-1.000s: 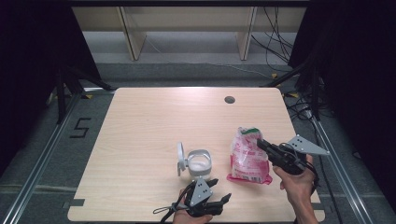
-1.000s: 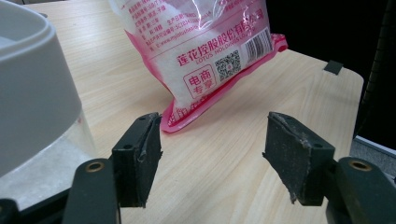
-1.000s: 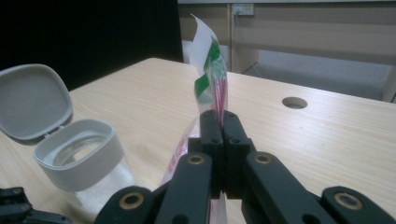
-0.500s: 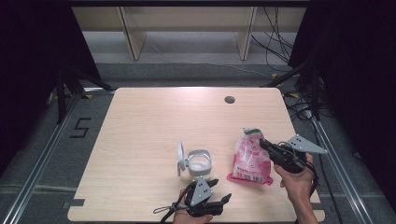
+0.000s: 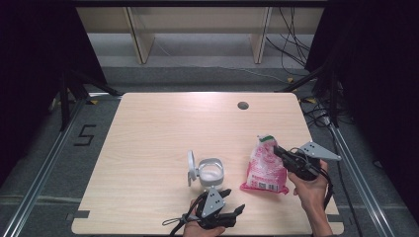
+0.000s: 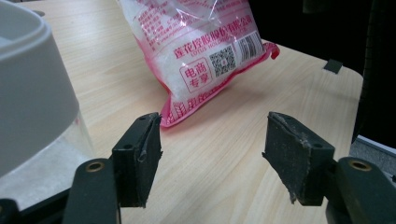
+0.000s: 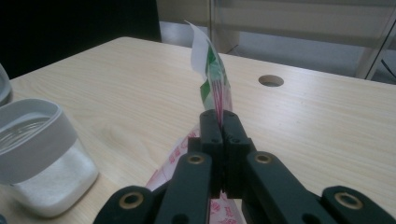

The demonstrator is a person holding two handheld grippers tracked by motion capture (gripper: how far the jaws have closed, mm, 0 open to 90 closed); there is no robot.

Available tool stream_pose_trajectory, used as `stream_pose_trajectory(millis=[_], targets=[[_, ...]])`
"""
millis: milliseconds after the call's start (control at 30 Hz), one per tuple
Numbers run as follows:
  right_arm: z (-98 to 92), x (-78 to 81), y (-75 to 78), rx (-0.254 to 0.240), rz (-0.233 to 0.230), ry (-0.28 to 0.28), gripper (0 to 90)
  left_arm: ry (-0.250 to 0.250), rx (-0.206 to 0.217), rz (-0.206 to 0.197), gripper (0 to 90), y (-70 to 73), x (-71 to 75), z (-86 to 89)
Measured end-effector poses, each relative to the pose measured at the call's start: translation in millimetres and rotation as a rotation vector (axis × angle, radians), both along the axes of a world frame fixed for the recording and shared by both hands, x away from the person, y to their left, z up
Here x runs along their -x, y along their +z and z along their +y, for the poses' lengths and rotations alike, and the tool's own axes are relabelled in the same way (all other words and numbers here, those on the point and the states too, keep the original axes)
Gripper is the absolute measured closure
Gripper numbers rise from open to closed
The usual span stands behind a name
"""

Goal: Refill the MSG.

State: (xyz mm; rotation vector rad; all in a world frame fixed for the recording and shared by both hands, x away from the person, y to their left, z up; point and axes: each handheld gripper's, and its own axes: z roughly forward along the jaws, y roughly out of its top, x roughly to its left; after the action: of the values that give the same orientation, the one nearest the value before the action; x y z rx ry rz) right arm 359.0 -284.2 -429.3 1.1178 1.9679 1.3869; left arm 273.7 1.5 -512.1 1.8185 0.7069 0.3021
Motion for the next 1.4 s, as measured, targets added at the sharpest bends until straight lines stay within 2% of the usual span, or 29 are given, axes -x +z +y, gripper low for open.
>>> stream_pose_trajectory(millis=[33, 167, 200, 233, 267, 300, 400, 433, 467, 533, 600, 667, 767, 800, 867, 900, 933, 967, 1000, 1033, 1067, 1100, 1133, 1200, 1233, 1267, 1300, 1333, 1400], targets=[[-0.7, -0.8, -1.1, 0.018, -0.007, -0.001, 90.0, 0.004, -0.004, 0.000, 35.5, 0.3, 0.6, 0.1], [-0.4, -4.0, -7.3, 0.027, 0.013, -0.001, 90.0, 0.001, -0.009, 0.005, 35.5, -0.7, -0.2, 0.4], [1.7, -2.3, -8.5, 0.008, 0.036, -0.025, 90.0, 0.005, -0.031, -0.007, 35.5, -0.9, -1.1, 1.8], [1.0, -4.0, -9.9, 0.015, 0.029, -0.012, 90.0, 0.004, -0.006, -0.005, 35.5, -0.6, -0.5, 1.2], [-0.4, -4.6, -10.5, 0.028, 0.022, -0.012, 90.0, 0.011, -0.012, 0.004, 35.5, 0.4, 0.1, 1.9], [0.1, -3.7, -10.7, 0.012, 0.034, -0.029, 90.0, 0.006, 0.009, -0.004, 35.5, -0.5, -1.1, 0.9], [-1.1, -3.6, -11.8, 0.011, 0.037, -0.038, 90.0, 0.003, -0.014, -0.003, 35.4, 0.8, -0.3, 3.2], [-2.5, -5.1, -12.4, 0.021, 0.027, -0.023, 90.0, 0.010, 0.006, 0.001, 35.4, 0.3, -0.3, 2.4], [-1.5, -4.9, -13.2, 0.017, 0.035, -0.033, 90.0, 0.009, -0.034, -0.008, 35.4, 1.0, -1.3, 5.0], [-2.5, -6.0, -14.5, 0.026, 0.036, -0.036, 90.0, 0.014, -0.005, 0.002, 35.3, 0.2, 0.0, 3.5], [-3.0, -5.6, -15.7, 0.023, 0.067, -0.044, 90.0, 0.011, 0.003, -0.003, 35.3, 0.6, -0.2, 4.1], [-2.3, -8.2, -18.8, 0.003, 0.061, -0.050, 90.0, 0.014, 0.007, 0.006, 35.3, 0.6, -0.6, 4.4], [-5.7, -10.2, -20.1, 0.029, 0.059, -0.049, 89.9, 0.016, -0.001, 0.002, 35.3, 1.1, -0.2, 5.5], [-5.0, -9.9, -20.4, 0.016, 0.065, -0.051, 89.9, 0.016, -0.002, 0.001, 35.3, 1.3, -0.5, 5.8], [-5.3, -10.1, -20.4, 0.020, 0.065, -0.050, 89.8, 0.031, 0.025, -0.001, 35.3, -0.5, -1.1, 3.9], [-5.4, -10.2, -20.6, 0.020, 0.065, -0.051, 89.6, 0.017, -0.042, -0.007, 35.3, 1.2, -1.3, 8.4], [-5.8, -12.2, -21.7, 0.012, 0.051, -0.050, 89.4, 0.008, -0.010, -0.014, 35.2, 1.2, -1.1, 7.2], [-7.7, -12.1, -21.9, 0.039, 0.051, -0.050, 89.2, 0.002, -0.013, -0.023, 35.2, 1.5, -1.9, 7.8], [-5.6, -9.7, -21.8, 0.020, 0.081, -0.069, 89.1, 0.020, 0.012, -0.001, 35.3, 1.5, -0.5, 6.8], [-6.1, -11.1, -23.0, 0.030, 0.070, -0.073, 89.1, 0.025, 0.020, 0.003, 35.3, 1.3, -0.5, 6.6], [-8.0, -11.8, -22.8, 0.047, 0.065, -0.062, 89.0, 0.020, 0.000, -0.002, 35.2, 1.7, -0.7, 8.4], [-6.8, -11.0, -23.3, 0.020, 0.085, -0.071, 89.0, 0.016, -0.006, -0.006, 35.2, 1.9, -0.6, 9.0], [-8.3, -13.4, -24.0, 0.038, 0.058, -0.068, 88.9, 0.024, -0.008, -0.002, 35.2, 2.3, -0.3, 9.5], [-8.9, -13.1, -24.2, 0.044, 0.062, -0.067, 88.7, 0.023, 0.008, -0.003, 35.2, 2.4, -0.5, 9.3], [-7.2, -10.7, -23.9, 0.025, 0.102, -0.083, 88.6, 0.025, 0.000, 0.000, 35.1, 2.7, -0.2, 9.7], [-7.5, -12.0, -24.8, 0.025, 0.096, -0.090, 88.5, 0.021, 0.003, -0.004, 35.1, 2.2, -0.3, 9.6], [-8.4, -11.8, -25.0, 0.025, 0.097, -0.091, 88.5, 0.015, -0.036, -0.014, 35.0, 3.0, -1.0, 12.1], [-10.3, -12.9, -25.4, 0.043, 0.082, -0.085, 88.4, 0.024, -0.006, -0.005, 35.0, 3.6, 1.0, 10.8], [-9.6, -12.3, -26.0, 0.026, 0.091, -0.095, 88.2, 0.025, 0.002, -0.002, 35.0, 3.5, 1.2, 10.7]])
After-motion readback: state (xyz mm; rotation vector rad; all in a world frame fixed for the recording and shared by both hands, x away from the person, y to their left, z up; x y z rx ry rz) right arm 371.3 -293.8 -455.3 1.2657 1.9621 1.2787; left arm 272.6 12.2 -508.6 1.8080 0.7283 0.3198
